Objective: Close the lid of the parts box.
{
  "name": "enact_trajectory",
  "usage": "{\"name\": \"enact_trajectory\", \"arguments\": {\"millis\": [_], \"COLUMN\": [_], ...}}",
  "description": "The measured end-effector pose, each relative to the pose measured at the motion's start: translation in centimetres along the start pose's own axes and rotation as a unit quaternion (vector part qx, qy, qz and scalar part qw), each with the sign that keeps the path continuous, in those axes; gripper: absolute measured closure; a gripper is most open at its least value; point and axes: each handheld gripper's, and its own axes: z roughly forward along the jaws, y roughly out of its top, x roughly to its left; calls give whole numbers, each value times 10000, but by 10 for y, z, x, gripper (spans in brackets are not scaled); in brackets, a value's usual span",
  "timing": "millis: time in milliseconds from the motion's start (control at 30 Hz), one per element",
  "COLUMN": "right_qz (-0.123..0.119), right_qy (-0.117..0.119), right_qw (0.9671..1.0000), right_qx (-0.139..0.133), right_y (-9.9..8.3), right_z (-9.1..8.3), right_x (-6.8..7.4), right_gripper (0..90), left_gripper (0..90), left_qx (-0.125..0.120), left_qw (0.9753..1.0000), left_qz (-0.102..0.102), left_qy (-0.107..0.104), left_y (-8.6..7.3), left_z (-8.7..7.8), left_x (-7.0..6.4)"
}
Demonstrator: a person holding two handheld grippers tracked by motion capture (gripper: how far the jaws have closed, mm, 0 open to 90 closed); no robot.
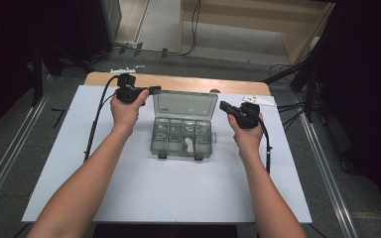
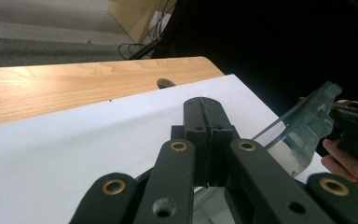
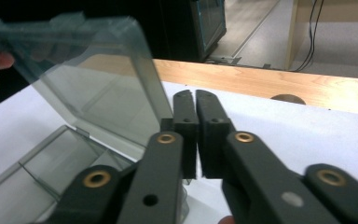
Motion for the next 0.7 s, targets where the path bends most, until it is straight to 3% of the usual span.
{"name": "enact_trajectory", "arguments": {"millis": [300, 700], "right_qz": [118, 179], "right_qy": [83, 151], "right_qw": [9999, 9997], "right_qx": [52, 53], "right_y": [13, 15], "right_z": [4, 1], "right_x": [8, 12], "right_gripper": [879, 880], "left_gripper": [898, 898], "left_qx": [-43, -81], "left_qw": [10000, 9998], "left_qz": [35, 127], "left_qy": [-34, -91], "left_y": [-2, -7], "left_z": [-3, -11], "left_x": [-4, -10]}}
